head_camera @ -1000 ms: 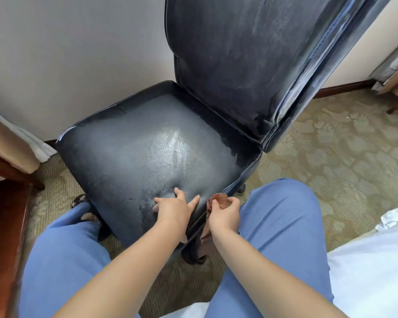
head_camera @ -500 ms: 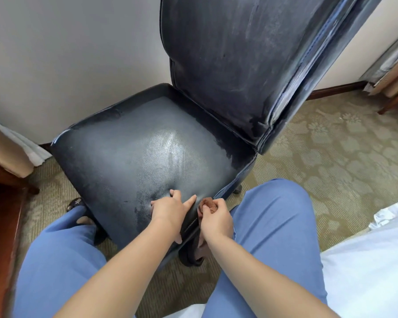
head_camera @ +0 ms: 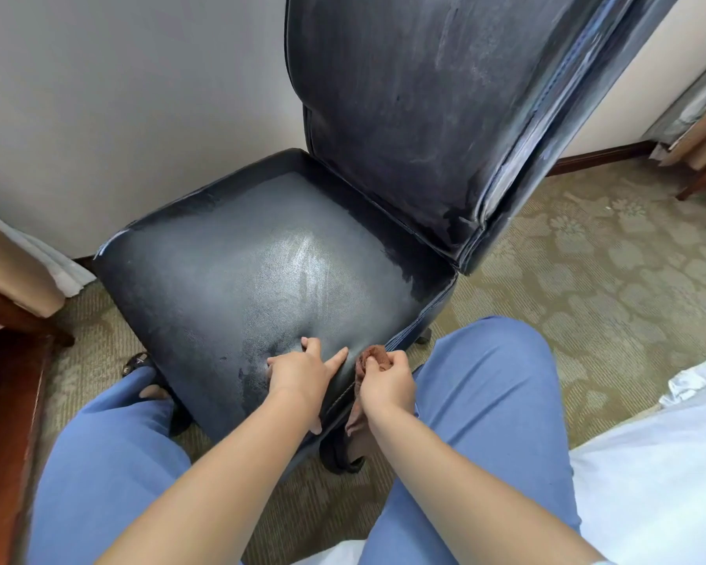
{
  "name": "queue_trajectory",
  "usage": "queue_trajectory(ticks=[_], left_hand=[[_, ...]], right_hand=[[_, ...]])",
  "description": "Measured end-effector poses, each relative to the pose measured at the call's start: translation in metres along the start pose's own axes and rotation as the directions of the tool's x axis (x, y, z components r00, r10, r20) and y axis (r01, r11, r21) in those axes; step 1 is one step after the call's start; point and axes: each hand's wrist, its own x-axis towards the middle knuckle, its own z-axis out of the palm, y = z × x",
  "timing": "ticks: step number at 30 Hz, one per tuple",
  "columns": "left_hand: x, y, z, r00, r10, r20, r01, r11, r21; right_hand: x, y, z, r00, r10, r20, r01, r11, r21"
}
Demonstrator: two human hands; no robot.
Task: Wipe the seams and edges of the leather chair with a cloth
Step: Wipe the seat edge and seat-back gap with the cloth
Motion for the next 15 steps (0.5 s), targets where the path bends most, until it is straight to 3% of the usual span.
queue_trajectory(ticks=[4,11,15], left_hand=[[0.000,0.000,0.001,1.000,0.002,-0.011,-0.002,1.000,0.012],[0.001,0.000,0.001,1.000,0.001,0.001,-0.001,1.000,-0.001],[0.002,0.000,0.002,1.000,0.003,0.006,-0.003,1.000,0.018]], right_hand=[[-0.011,0.010,0.003,0.995,-0.026,0.097,0.032,0.998,-0.061],[0.024,-0.006,-0.004,1.000,0.006,-0.013,-0.005,0.999,0.044],[0.000,0.011,0.011,0.998,0.022,0.053,-0.022,1.000,0.002]])
